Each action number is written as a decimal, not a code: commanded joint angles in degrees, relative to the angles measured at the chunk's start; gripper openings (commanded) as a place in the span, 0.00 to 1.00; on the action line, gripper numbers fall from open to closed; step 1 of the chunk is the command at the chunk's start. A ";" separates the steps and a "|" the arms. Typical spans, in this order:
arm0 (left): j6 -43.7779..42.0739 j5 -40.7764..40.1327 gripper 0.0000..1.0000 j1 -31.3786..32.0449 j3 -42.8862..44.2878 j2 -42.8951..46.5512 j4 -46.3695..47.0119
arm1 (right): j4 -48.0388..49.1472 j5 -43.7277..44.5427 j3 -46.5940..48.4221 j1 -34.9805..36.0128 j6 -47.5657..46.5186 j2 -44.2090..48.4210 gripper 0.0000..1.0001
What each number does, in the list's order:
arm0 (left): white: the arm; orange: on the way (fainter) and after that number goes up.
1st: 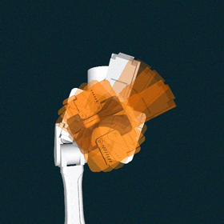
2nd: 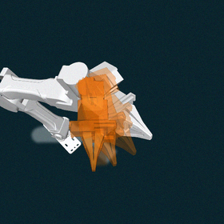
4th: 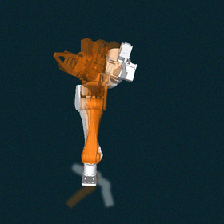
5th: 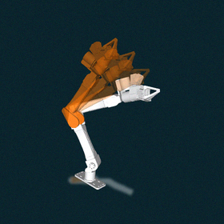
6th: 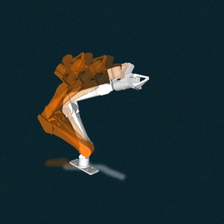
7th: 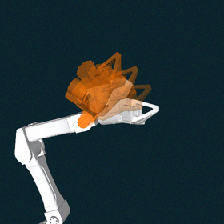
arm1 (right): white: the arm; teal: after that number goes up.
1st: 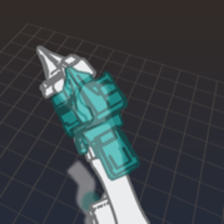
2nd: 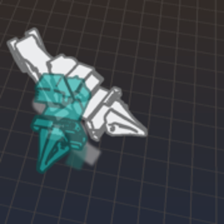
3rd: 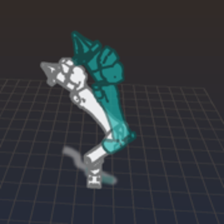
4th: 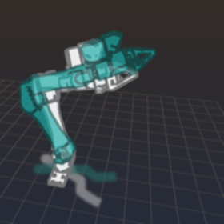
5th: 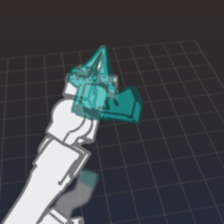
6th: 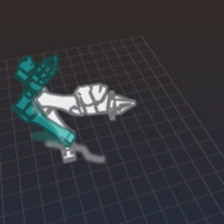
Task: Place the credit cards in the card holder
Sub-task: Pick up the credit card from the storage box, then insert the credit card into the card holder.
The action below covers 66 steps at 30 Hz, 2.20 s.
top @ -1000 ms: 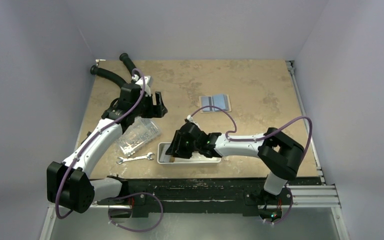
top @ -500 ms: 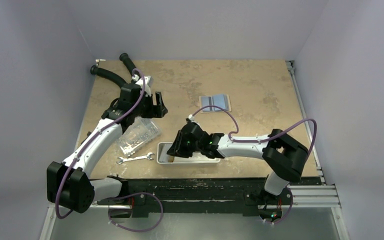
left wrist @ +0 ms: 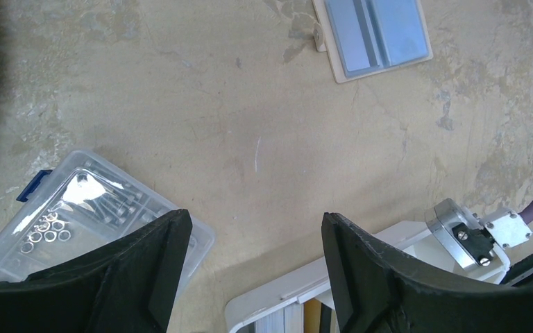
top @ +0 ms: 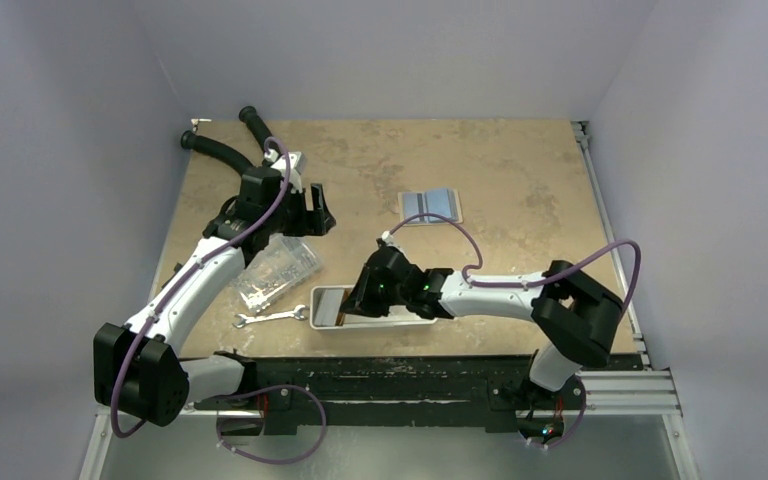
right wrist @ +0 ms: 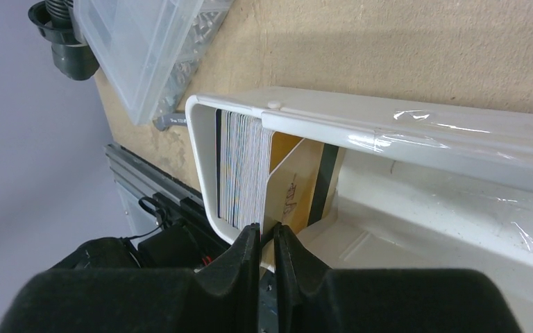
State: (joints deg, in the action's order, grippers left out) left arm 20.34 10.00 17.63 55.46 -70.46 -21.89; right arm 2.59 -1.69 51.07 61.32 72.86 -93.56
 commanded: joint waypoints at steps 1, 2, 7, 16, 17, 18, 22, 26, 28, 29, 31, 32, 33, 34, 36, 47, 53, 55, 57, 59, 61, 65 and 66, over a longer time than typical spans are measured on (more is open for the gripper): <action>-1.09 0.15 0.74 -0.49 -0.31 0.67 2.19 | -1.24 -2.63 -0.83 0.38 0.46 3.27 0.13; -1.17 0.11 0.74 -0.49 -0.33 0.67 2.18 | -1.80 -3.11 -0.94 0.38 0.66 3.54 0.13; -1.18 0.04 0.74 -0.49 -0.37 0.24 2.12 | -6.63 -4.06 -0.97 0.23 0.89 5.66 0.09; -1.41 -0.77 0.74 -0.74 -0.34 -0.37 2.11 | -10.18 -5.62 -3.30 -1.57 -0.26 11.52 0.00; -1.44 -0.47 0.74 -0.83 -0.38 -0.45 2.29 | -10.87 -6.21 -3.27 -1.90 -0.73 12.32 0.00; -1.44 -0.09 0.74 -0.96 -0.43 -0.41 2.60 | -11.42 -6.71 -3.26 -2.23 -1.49 13.39 0.00; -1.06 5.65 0.74 -1.44 -0.38 -0.59 4.73 | -13.02 -8.77 -2.18 -5.71 -9.56 17.32 0.00; 1.55 19.90 0.74 -1.54 -0.61 -1.83 11.37 | -15.46 -17.53 3.68 -14.74 -33.26 14.89 0.00; 5.84 25.70 0.74 -1.54 -1.23 -2.79 16.53 | -15.57 -22.67 6.23 -19.83 -41.91 12.63 0.00; 7.59 27.63 0.74 -1.54 -1.25 -3.42 18.67 | -16.01 -27.08 8.43 -22.47 -47.94 11.01 0.00; 10.74 30.92 0.74 -1.54 -1.21 -5.34 22.92 | -15.47 -30.55 11.65 -26.55 -51.08 8.38 0.00; 12.28 31.86 0.74 -1.54 -1.10 -6.39 24.58 | -14.85 -33.26 13.31 -28.40 -53.22 7.07 0.00; 13.70 32.39 0.74 -1.54 -1.12 -7.20 25.85 | -12.61 -37.11 14.34 -30.63 -53.56 5.04 0.00; 14.72 32.70 0.74 -1.54 -1.21 -7.87 27.03 | -10.42 -40.84 15.26 -32.25 -53.00 2.99 0.00; 15.79 31.90 0.74 -1.54 -0.99 -8.99 27.61 | -10.59 -46.93 18.93 -35.23 -54.73 -1.37 0.00; 20.55 35.40 0.65 -1.54 -1.21 -18.46 36.07 | -9.46 -63.50 28.90 -38.41 -53.87 -10.35 0.00; 29.83 39.62 0.46 -1.54 -4.19 -20.63 50.77 | -9.77 -65.99 31.17 -38.47 -52.82 -13.65 0.00; 34.31 40.74 0.35 -1.54 -5.91 -21.17 58.51 | -9.81 -65.70 31.06 -38.51 -53.08 -13.92 0.00; 37.72 40.97 0.24 -1.54 -7.35 -21.45 64.70 | -8.24 -65.01 30.05 -38.91 -51.61 -13.87 0.06; 41.79 40.93 0.13 -1.54 -8.84 -21.92 71.52 | -3.42 -65.59 28.10 -39.62 -47.55 -13.61 0.07; 45.17 41.00 0.03 -1.54 -9.87 -22.49 76.72 | 1.75 -64.88 26.08 -40.51 -43.48 -13.29 0.12; 49.83 38.39 0.00 -1.54 -11.74 -21.91 84.30 | 15.80 -62.59 20.08 -41.76 -30.70 -11.56 0.30; 50.84 37.40 0.00 -1.54 -12.16 -21.70 85.51 | 21.10 -61.92 17.41 -41.77 -26.88 -10.95 0.35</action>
State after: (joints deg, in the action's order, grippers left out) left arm 63.70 48.84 16.08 44.34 -93.21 48.31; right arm 5.48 -65.87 74.67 20.43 32.16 -107.79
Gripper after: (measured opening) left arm 0.035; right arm 0.282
